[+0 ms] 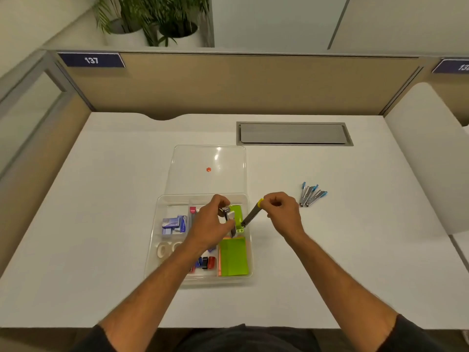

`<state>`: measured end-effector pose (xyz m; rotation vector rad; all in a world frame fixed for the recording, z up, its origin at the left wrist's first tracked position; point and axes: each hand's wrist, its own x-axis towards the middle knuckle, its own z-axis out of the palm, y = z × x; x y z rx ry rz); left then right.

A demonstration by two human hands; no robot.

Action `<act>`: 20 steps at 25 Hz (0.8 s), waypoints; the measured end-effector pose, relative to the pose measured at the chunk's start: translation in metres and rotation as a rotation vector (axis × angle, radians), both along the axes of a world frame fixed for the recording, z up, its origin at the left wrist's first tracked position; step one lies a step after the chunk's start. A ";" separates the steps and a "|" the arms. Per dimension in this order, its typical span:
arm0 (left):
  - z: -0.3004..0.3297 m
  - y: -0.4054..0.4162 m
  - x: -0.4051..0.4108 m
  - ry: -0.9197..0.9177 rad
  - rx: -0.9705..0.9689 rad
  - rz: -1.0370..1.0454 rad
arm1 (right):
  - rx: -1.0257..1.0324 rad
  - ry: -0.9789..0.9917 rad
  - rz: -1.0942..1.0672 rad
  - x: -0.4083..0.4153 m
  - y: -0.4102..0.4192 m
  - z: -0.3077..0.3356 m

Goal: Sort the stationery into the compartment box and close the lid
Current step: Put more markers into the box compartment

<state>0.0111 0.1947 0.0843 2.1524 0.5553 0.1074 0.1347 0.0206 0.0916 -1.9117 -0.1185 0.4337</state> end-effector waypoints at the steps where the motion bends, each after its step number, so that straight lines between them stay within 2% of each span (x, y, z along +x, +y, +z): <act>1: -0.002 0.004 -0.004 -0.006 -0.008 0.012 | 0.003 0.000 0.005 -0.007 0.005 -0.001; 9: -0.002 0.044 -0.016 0.034 -0.099 0.037 | 0.022 -0.021 0.053 -0.030 0.017 -0.003; 16: -0.014 0.083 0.001 0.094 -0.038 -0.011 | 0.015 -0.004 0.018 -0.025 0.019 -0.013; 20: -0.031 0.094 0.012 0.189 -0.030 -0.084 | 0.012 0.008 0.019 -0.020 0.022 -0.019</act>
